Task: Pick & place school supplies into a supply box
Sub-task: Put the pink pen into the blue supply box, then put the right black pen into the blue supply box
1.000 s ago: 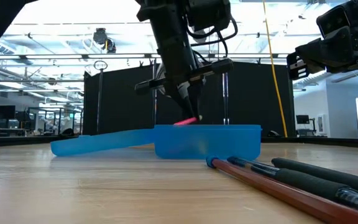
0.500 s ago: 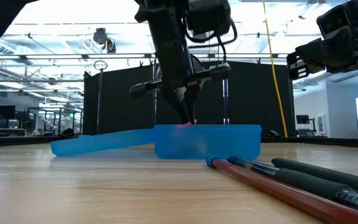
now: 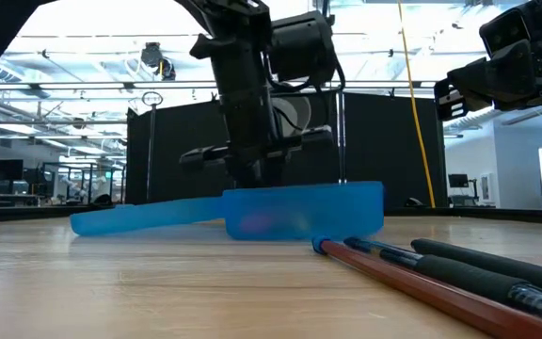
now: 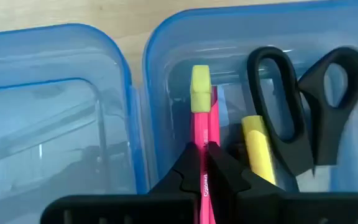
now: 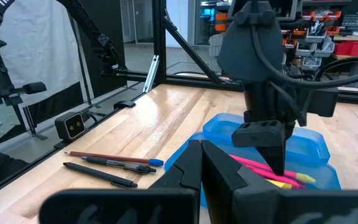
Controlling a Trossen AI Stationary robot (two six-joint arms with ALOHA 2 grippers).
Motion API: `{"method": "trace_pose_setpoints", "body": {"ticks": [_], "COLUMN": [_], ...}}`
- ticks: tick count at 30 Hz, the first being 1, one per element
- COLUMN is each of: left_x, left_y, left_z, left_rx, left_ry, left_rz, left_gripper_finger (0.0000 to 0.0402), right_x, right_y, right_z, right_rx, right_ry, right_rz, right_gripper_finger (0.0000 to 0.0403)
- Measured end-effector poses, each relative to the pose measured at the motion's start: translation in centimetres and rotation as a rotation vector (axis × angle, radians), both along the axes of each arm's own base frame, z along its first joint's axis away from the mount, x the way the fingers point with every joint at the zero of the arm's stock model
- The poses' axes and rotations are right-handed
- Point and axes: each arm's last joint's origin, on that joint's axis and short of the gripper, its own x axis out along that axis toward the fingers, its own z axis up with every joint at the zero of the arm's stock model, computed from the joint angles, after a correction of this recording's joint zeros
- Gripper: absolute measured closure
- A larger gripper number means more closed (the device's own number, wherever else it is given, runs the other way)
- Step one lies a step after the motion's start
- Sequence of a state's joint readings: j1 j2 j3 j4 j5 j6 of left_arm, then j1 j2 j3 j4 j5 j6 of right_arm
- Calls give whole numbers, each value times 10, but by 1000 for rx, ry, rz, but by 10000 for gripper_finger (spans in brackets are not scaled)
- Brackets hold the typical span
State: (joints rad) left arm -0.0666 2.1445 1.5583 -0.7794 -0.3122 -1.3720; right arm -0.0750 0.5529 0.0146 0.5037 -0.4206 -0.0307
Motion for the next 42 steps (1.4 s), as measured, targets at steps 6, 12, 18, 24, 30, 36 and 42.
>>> {"method": "trace_pose_setpoints", "body": {"ticks": [6, 12, 18, 24, 30, 36, 42], "left_x": [3, 5, 4, 7, 3, -48, -111], "left_y": [0, -1, -6, -6, -16, -65, -112], "left_z": [-2, -1, -2, 20, 88, 167, 186], "left_rx": [1, 1, 8, 24, 175, 512, 671], "left_ry": [-36, -57, -42, -78, -189, -226, -272], "left_rz": [-18, -46, -87, -145, -371, -667, -754], "left_gripper_finger": [380, 327, 284, 262, 259, 261, 298], "right_x": [0, 0, 0, 0, 0, 0, 0], "right_y": [0, 0, 0, 0, 0, 0, 0], "right_z": [0, 0, 0, 0, 1, 2, 1], "right_rx": [0, 0, 4, 10, 15, 17, -10], "right_ry": [0, -1, 0, 2, -5, -11, -18], "right_rz": [0, 0, 0, 0, 0, 3, 4], "right_gripper_finger": [403, 403, 403, 403, 403, 403, 403]}}
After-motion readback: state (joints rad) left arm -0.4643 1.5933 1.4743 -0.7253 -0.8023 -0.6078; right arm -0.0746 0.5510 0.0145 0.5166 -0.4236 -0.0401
